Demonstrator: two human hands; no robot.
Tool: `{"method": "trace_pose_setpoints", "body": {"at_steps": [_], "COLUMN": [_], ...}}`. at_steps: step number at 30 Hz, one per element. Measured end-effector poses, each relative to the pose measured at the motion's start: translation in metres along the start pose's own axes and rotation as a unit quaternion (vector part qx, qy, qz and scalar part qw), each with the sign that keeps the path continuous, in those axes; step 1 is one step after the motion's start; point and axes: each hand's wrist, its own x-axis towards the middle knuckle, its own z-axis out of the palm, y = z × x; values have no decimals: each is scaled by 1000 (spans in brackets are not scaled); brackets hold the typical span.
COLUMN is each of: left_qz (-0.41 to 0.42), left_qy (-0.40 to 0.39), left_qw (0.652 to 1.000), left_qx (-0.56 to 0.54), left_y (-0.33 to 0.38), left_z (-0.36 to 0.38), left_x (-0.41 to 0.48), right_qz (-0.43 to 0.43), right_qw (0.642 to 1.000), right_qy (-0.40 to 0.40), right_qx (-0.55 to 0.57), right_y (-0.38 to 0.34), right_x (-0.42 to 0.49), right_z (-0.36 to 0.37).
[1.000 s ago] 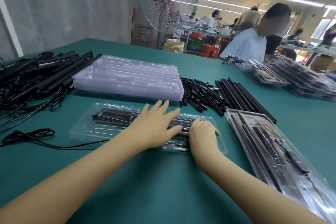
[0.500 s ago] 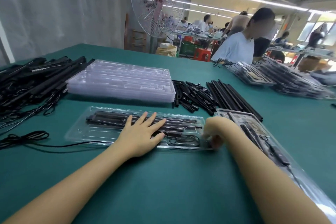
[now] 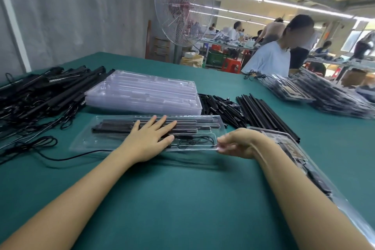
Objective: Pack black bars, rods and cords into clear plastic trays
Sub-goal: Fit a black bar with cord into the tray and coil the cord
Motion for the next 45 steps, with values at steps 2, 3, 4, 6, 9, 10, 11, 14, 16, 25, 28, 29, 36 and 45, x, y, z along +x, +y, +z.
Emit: {"method": "trace_pose_setpoints", "body": {"at_steps": [2, 3, 4, 6, 9, 10, 11, 14, 16, 25, 28, 29, 36, 45], "left_qz": [-2, -3, -3, -2, -1, 0, 3, 24, 44, 78, 74, 74, 65, 48], "left_qy": [-4, -5, -5, -2, 9, 14, 16, 10, 5, 28, 15, 11, -2, 4], "left_qw": [1000, 1000, 1000, 1000, 1000, 1000, 1000, 1000, 998, 984, 978, 977, 975, 978], "left_qx": [5, 9, 12, 13, 0, -1, 1, 12, 34, 155, 195, 200, 214, 203], "left_y": [0, 1, 1, 1, -1, -1, -2, -3, -4, -1, 2, 3, 4, -1], "left_z": [3, 4, 6, 8, 11, 11, 12, 11, 11, 14, 15, 16, 16, 10], "left_x": [0, 0, 0, 0, -1, -2, -3, -7, -9, -10, -10, -10, -9, -10], "right_qz": [-10, -3, 7, 27, 40, 37, 32, 3, -13, -11, -21, -25, -18, -57], "right_qw": [998, 998, 997, 998, 999, 999, 999, 999, 998, 996, 995, 995, 995, 986], "right_qy": [32, 39, 43, 38, 18, 19, 23, 53, 61, 75, 87, 90, 102, 157], "right_qx": [-44, -57, -59, -33, 20, 21, 15, -4, -10, -42, -32, -20, 3, 1], "right_y": [2, 4, 6, 10, 14, 15, 16, 18, 18, 19, 16, 17, 18, 16], "right_x": [1, 1, 1, 2, 3, 4, 5, 10, 12, 15, 12, 11, 17, 18], "right_z": [2, 4, 4, 4, 5, 6, 7, 12, 15, 15, 16, 15, 23, 37]}}
